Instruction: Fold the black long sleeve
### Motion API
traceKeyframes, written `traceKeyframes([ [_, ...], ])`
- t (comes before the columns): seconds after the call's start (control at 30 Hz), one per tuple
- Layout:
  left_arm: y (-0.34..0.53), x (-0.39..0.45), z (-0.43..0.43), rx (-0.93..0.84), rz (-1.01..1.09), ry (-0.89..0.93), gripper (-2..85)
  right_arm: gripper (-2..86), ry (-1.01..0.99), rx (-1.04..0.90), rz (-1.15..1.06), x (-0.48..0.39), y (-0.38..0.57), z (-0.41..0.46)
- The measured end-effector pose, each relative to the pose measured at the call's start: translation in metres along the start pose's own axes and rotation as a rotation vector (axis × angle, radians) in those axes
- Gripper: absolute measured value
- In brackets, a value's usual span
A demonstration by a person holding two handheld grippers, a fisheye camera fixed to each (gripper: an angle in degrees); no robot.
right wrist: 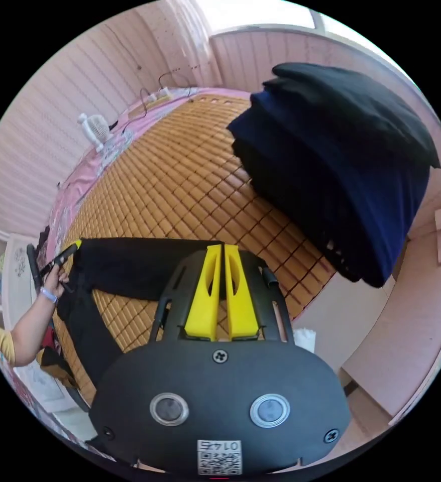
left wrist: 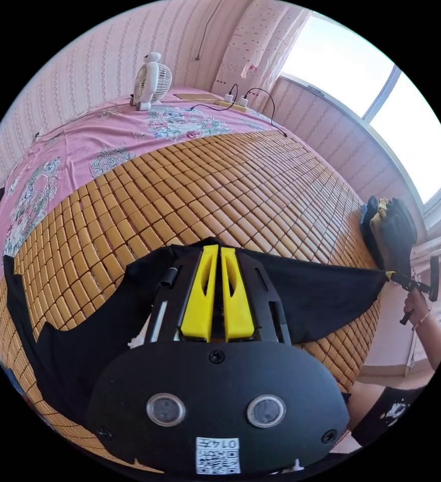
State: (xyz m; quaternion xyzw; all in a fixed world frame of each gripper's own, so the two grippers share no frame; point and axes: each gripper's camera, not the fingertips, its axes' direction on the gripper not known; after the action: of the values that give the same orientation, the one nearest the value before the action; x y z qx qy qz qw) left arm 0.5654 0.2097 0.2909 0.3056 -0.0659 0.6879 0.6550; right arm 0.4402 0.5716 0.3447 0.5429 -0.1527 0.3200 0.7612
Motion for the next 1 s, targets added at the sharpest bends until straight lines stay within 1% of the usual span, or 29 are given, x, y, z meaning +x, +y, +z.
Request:
traceKeyframes([
  [0.07,-0.004,0.0,0.005,0.011,-0.048,-0.005,1.2,5.8,0.03,0.079,0.04,-0.002,-0.009,0.003],
  [0.13,-0.008,-0.001,0.012,-0.008,-0.107,-0.01,4.3,7.5,0.035,-0.007,0.031,-0.009,-0.014,0.024],
  [0.2,-0.01,0.0,0.01,-0.014,-0.113,0.015,5.1,7.8,0.062,-0.102,-0.042,-0.027,-0.011,0.047],
  [0.27,-0.007,0.002,0.001,0.007,-0.09,0.004,5.2,7.7,0.107,-0.11,-0.1,-0.039,-0.007,0.058],
  [0.37,0.004,0.0,-0.009,0.022,-0.061,-0.087,5.2,7.3,0.127,-0.097,-0.132,-0.051,-0.013,0.069],
  [0.4,0.008,-0.004,-0.006,0.008,-0.07,-0.112,5.2,6.9,0.133,-0.11,-0.137,-0.053,-0.015,0.076],
  [0.5,0.016,-0.013,0.012,-0.089,-0.108,-0.097,4.4,3.9,0.167,-0.137,-0.203,-0.059,-0.008,0.087],
  [0.53,0.02,-0.012,0.01,-0.045,-0.104,-0.105,3.7,3.1,0.187,-0.147,-0.219,-0.059,-0.006,0.088],
  [0.6,0.023,-0.011,0.012,-0.041,-0.109,-0.107,3.0,1.9,0.236,-0.199,-0.27,-0.058,0.008,0.089],
  [0.67,0.027,-0.011,0.012,-0.036,-0.113,-0.106,2.3,1.4,0.248,-0.227,-0.279,-0.054,0.021,0.091],
  [0.7,0.029,-0.011,0.012,-0.033,-0.109,-0.105,1.7,1.2,0.223,-0.233,-0.277,-0.051,0.028,0.092],
  [0.87,0.038,-0.004,0.014,-0.034,-0.053,-0.122,-0.7,0.7,0.18,-0.186,-0.222,-0.051,0.037,0.102],
  [1.0,0.043,-0.007,0.015,-0.044,-0.09,-0.089,-0.9,0.1,0.265,-0.182,-0.319,-0.072,0.041,0.117],
])
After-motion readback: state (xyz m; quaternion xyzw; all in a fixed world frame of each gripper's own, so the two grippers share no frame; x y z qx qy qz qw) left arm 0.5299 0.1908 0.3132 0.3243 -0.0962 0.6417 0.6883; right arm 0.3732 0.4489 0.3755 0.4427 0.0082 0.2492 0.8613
